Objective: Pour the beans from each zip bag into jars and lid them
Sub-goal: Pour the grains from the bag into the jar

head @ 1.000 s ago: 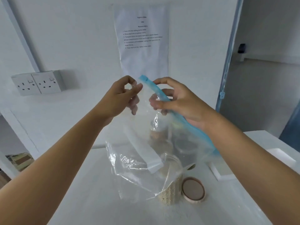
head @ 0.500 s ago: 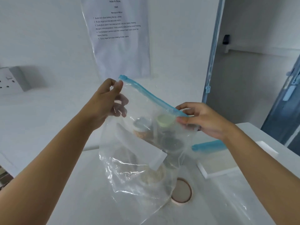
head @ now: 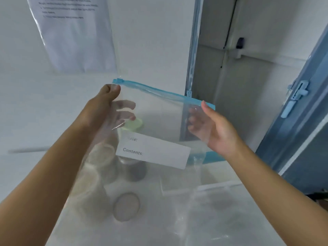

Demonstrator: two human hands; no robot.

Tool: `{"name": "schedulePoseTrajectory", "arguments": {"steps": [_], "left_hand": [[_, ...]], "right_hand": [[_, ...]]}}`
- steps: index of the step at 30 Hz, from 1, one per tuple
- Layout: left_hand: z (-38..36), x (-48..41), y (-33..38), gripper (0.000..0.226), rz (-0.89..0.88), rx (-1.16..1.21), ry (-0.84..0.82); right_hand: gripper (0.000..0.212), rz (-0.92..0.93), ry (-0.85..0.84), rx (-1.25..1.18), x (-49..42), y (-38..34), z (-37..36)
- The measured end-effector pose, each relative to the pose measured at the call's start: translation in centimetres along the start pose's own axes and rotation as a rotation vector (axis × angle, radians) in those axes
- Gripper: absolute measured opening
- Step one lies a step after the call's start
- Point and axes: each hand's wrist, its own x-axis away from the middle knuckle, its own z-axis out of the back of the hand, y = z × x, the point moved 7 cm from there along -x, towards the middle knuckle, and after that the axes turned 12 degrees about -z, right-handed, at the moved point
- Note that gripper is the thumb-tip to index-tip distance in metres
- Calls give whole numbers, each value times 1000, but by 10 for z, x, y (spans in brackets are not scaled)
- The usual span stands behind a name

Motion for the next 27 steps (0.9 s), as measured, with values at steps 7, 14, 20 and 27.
{"name": "schedulePoseTrajectory", "arguments": {"steps": [7, 14, 20, 27], "left_hand": [[-60, 15, -45, 20, 104, 87, 174], [-100, 16, -83, 29, 255, 205, 180], [-97, 38, -154, 28, 250, -80, 73], [-91, 63, -216, 54, 203, -725, -417]], "right_hand": [[26, -98, 37, 238, 44, -8, 69], [9, 11, 326, 371, 59, -38, 109], [6, -188, 399, 455, 50, 0, 168], [15, -216, 579, 636, 46, 32, 221]]}}
